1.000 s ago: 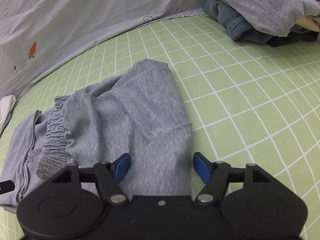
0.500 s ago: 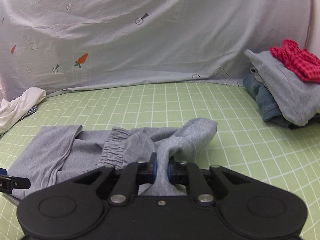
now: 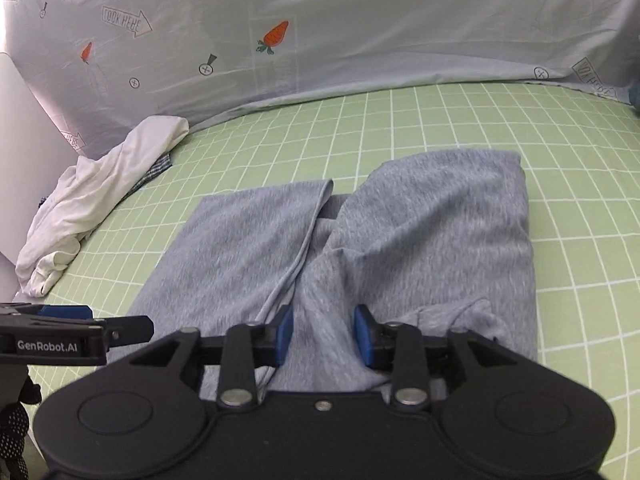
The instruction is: Fold clothes
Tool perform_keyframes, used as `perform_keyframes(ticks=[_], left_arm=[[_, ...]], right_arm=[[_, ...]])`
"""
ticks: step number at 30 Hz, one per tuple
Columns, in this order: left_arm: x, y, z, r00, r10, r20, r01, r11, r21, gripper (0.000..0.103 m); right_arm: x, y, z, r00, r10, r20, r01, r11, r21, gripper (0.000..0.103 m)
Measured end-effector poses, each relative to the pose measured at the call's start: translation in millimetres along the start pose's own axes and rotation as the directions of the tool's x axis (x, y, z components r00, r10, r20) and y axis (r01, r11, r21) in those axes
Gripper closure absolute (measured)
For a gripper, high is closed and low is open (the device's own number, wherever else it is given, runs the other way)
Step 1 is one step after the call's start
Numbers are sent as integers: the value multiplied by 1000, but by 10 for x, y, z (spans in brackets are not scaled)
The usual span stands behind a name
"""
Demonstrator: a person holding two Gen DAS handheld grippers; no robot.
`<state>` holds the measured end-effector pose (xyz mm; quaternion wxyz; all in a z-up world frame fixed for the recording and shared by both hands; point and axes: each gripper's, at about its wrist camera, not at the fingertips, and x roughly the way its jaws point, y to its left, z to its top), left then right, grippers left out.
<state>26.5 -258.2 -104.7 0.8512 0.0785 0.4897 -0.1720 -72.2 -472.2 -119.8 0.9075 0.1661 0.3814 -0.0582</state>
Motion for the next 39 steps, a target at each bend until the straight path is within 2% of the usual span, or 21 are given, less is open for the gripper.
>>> perform_keyframes(ticks=[1, 2, 4, 6, 9, 11, 13, 16, 19, 22, 23, 24, 26, 29, 31, 35, 39], left_arm=[[6, -4, 10, 1000, -8, 0, 8, 1000, -7, 7], [18, -28, 23, 1000, -23, -1, 23, 1000, -14, 7], [40, -117, 59, 998, -56, 3, 56, 998, -15, 7], [42, -258, 104, 995, -98, 13, 98, 995, -8, 7], [50, -471, 196, 982, -189, 24, 190, 982, -18, 8], [86, -596, 262, 966, -256, 20, 257, 966, -39, 8], [160, -724, 310, 952, -307, 5, 307, 951, -45, 8], [283, -922, 347, 938, -343, -40, 342, 939, -36, 11], [352, -1078, 348, 917, -394, -63, 393, 919, -31, 13], [465, -1180, 323, 919, -382, -100, 381, 924, -32, 29], [511, -1203, 312, 921, -372, -116, 370, 928, -38, 45], [537, -1214, 299, 922, -365, -124, 363, 931, -45, 69], [542, -1206, 269, 924, -362, -123, 357, 932, -60, 96], [402, -1155, 239, 924, -378, -58, 376, 926, -47, 97], [259, -1135, 239, 931, -364, -7, 364, 931, -10, 97], [-76, -1097, 201, 951, -291, 103, 285, 956, 61, 97], [-357, -749, 232, 951, -228, 210, 223, 974, 49, 97]], right_arm=[[-104, -28, -1, 999, -11, 31, 12, 1000, -7, 30], [-209, -68, 5, 998, -31, 62, 31, 999, -12, 26], [-408, -157, 13, 990, -77, 120, 81, 997, -22, 11], [-531, -257, -8, 974, -168, 151, 173, 984, -27, 2], [-622, -442, -59, 940, -310, 144, 317, 948, -29, 2], [-640, -566, -116, 924, -367, 110, 371, 929, -16, 2], [-705, -665, -192, 921, -378, 95, 379, 925, 9, 2], [-751, -761, -276, 914, -398, 72, 397, 917, 36, 2], [-782, -835, -322, 908, -415, 61, 412, 909, 57, 2], [-790, -919, -350, 902, -430, 44, 426, 901, 82, 2], [-793, -945, -364, 901, -433, 37, 429, 899, 89, 2], [-795, -956, -376, 900, -435, 31, 431, 897, 93, 2], [-787, -967, -391, 896, -443, 21, 439, 893, 99, 2], [-756, -940, -381, 893, -450, 16, 447, 889, 95, 2], [-715, -912, -369, 895, -445, 12, 443, 892, 90, 2], [-576, -774, -320, 909, -416, 6, 415, 908, 52, 2], [-425, -545, -253, 929, -369, 14, 370, 929, -7, 2]])
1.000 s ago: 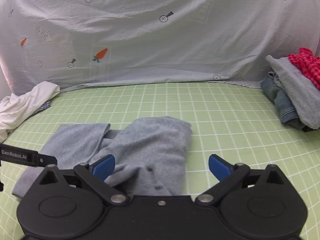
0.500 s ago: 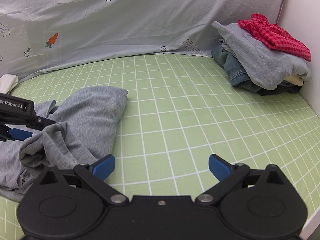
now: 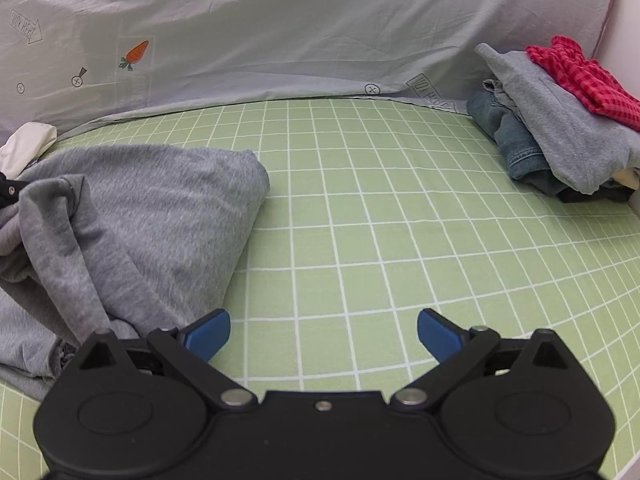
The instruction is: Fold clothes
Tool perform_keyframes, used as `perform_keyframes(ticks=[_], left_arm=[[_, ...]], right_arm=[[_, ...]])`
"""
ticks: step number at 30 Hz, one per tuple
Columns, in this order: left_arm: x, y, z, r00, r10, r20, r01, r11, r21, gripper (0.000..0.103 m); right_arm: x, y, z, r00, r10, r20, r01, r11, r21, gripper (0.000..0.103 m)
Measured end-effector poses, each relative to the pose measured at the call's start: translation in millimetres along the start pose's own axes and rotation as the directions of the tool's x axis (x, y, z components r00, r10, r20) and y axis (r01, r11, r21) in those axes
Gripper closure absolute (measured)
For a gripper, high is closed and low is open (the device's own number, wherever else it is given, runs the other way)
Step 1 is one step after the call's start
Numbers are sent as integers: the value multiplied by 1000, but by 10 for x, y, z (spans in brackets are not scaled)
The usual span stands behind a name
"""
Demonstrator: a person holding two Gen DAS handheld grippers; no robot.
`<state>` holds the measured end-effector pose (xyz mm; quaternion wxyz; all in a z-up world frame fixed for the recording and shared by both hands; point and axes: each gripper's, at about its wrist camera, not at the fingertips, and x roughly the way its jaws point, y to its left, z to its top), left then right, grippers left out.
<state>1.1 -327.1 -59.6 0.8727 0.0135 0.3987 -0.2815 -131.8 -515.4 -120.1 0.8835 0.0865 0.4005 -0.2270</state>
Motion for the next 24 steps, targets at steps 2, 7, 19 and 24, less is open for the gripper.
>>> perform_keyframes(ticks=[2, 7, 19, 24], left_arm=[[-181, 162, 16, 997, 51, 53, -52, 999, 12, 97], [-333, 644, -88, 982, 185, 47, -184, 983, -26, 97], [-203, 1445, -394, 982, 128, -142, -166, 939, -301, 59], [44, 1357, -510, 946, 187, -265, -243, 950, -197, 57]], right_arm=[[32, 133, 16, 1000, 25, -3, -25, 999, -32, 2], [138, 473, 30, 995, 95, -39, -99, 989, -114, 2], [205, 784, 164, 986, 163, -44, -167, 979, -120, 2], [202, 997, 104, 972, 222, -82, -233, 958, -169, 1]])
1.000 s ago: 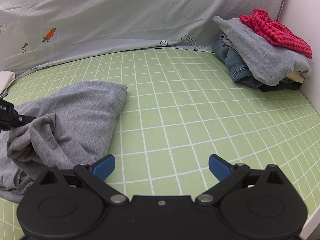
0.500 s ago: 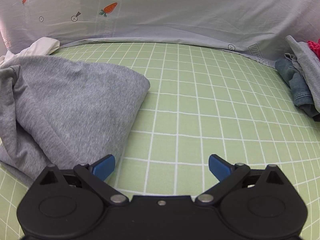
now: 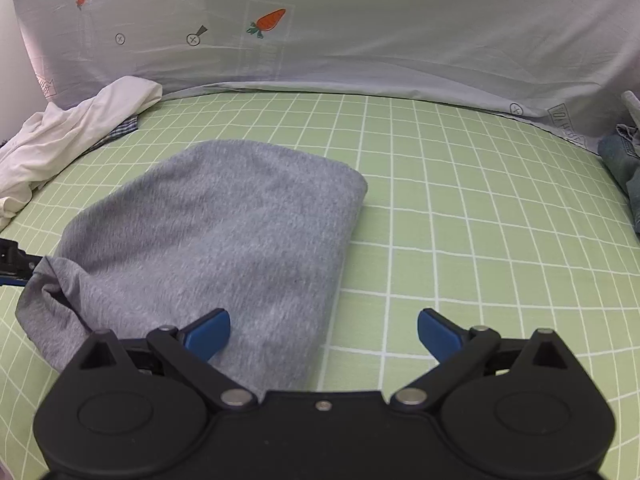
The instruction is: Fold clothes
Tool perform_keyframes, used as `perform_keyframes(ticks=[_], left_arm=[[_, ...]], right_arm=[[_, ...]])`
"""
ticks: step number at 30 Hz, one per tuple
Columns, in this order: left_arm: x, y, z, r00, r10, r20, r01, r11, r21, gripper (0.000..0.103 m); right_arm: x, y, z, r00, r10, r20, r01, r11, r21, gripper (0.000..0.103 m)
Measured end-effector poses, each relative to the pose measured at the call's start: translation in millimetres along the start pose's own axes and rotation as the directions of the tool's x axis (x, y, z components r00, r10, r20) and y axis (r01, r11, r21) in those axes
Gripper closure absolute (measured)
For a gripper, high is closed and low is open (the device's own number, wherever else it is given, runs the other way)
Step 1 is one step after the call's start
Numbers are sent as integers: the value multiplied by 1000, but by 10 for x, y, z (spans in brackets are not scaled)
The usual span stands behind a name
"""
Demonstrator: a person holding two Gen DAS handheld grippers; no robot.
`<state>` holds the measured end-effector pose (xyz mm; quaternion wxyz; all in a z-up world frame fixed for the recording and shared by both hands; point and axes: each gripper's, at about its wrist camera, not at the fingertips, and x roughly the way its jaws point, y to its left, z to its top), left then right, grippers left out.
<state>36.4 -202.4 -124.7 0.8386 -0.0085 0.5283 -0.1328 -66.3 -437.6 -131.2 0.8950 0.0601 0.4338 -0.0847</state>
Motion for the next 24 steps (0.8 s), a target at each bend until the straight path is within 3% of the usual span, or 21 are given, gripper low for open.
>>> perform_keyframes(ticks=[4, 6, 14, 20, 24], left_arm=[[78, 66, -66, 999, 9, -35, -9, 1000, -7, 53], [38, 105, -44, 1000, 0, -29, 0, 1000, 0, 51], [-237, 306, 401, 990, -125, 62, 130, 987, -90, 51], [83, 254, 829, 962, -270, 39, 273, 951, -146, 53], [511, 172, 1031, 916, -397, -54, 378, 902, -209, 53]], right_arm=[[63, 119, -131, 997, 32, -76, -34, 999, -32, 1], [28, 113, -144, 997, 23, -69, -24, 999, -25, 1], [-49, -119, 106, 991, -133, 14, 131, 986, 104, 1], [122, -218, 309, 979, -204, 5, 200, 963, 181, 1], [311, -212, 423, 972, -237, -2, 232, 949, 213, 1]])
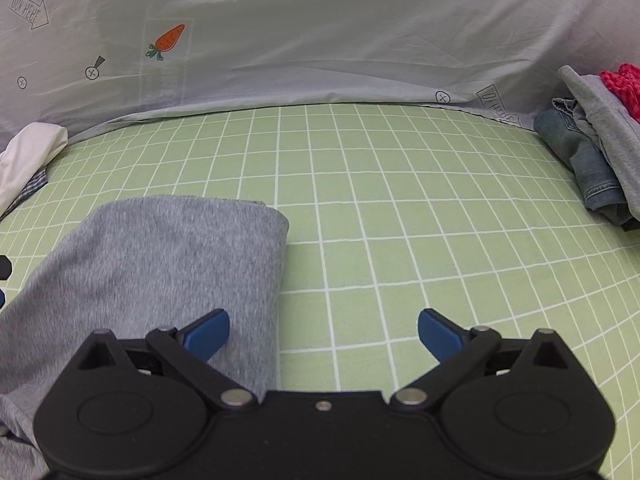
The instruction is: Fold clothes
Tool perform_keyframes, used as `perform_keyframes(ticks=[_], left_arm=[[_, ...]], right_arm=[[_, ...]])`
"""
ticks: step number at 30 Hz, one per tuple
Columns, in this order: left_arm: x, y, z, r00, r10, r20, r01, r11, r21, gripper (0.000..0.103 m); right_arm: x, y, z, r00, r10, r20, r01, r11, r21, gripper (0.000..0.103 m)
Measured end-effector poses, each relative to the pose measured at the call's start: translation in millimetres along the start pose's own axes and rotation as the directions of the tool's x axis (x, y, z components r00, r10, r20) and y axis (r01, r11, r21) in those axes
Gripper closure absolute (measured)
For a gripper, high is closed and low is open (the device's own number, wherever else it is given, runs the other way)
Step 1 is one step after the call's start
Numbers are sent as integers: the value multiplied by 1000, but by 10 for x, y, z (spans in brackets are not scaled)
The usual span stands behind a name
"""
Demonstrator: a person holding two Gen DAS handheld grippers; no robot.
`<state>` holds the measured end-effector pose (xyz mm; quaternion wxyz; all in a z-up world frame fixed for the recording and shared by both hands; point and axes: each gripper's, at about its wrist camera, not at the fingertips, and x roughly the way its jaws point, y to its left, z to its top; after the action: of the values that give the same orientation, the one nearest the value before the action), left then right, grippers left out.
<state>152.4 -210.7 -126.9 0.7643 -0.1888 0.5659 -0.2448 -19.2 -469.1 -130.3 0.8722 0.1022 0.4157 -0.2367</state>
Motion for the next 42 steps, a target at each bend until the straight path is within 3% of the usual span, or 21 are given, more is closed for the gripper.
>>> perform_keyframes(ticks=[4, 8, 10, 11, 14, 18, 20, 22, 23, 24, 25, 28, 30, 31, 34, 38, 42], left_arm=[[344, 42, 121, 994, -41, -98, 39, 999, -26, 53], [532, 42, 166, 988, -94, -123, 87, 995, -56, 54], [567, 22, 180, 988, -105, -113, 98, 993, -70, 68], [566, 5, 181, 989, -110, -102, 102, 992, -74, 82], [500, -87, 164, 993, -106, -49, 104, 993, -53, 90], [190, -450, 97, 995, -38, 96, 22, 986, 164, 94], [-30, -648, 29, 976, 4, 219, -75, 945, 317, 98], [-105, -702, -10, 942, 69, 327, -193, 911, 365, 99], [-124, -708, -20, 920, 103, 377, -251, 895, 369, 98], [-115, -669, 1, 912, 130, 388, -279, 892, 356, 97], [-69, -575, 64, 925, 148, 350, -268, 907, 324, 95], [-38, -273, 168, 960, 144, 240, -201, 951, 233, 71], [-41, -174, 119, 970, 143, 198, -191, 950, 249, 40], [-18, -159, 81, 973, 151, 177, -196, 942, 273, 35], [62, -122, -59, 980, 167, 105, -192, 925, 328, 33], [168, -7, -234, 988, 153, 18, -152, 939, 308, 32], [258, 52, -344, 991, 129, -41, -112, 954, 278, 33]], right_arm=[[186, 30, 72, 999, -30, -32, 31, 999, 45, 1], [279, 34, 76, 998, -35, -48, 37, 998, 43, 1], [335, 38, 74, 998, -30, -63, 33, 998, 45, 1], [354, 38, 79, 997, -28, -67, 31, 999, 45, 1], [370, 32, 116, 997, -27, -67, 29, 999, 33, 1], [318, 26, 130, 998, -26, -50, 27, 999, 20, 1], [289, 34, 119, 999, -25, -43, 26, 1000, 8, 1], [259, 45, 103, 999, -24, -36, 23, 1000, -7, 1], [249, 48, 94, 999, -21, -36, 21, 1000, -8, 1], [243, 49, 86, 999, -16, -38, 16, 1000, -3, 1], [237, 49, 78, 999, -12, -40, 12, 1000, 1, 1], [190, 52, 83, 999, 7, -35, -7, 1000, 8, 1], [146, 61, 90, 999, 27, -28, -27, 1000, 10, 1], [129, 72, 92, 999, 42, -26, -41, 999, 13, 1], [135, 133, 78, 995, 96, -40, -96, 995, 11, 1], [189, 262, 55, 991, 120, -58, -122, 992, -38, 1], [249, 249, 56, 978, 187, -91, -188, 982, -3, 1]])
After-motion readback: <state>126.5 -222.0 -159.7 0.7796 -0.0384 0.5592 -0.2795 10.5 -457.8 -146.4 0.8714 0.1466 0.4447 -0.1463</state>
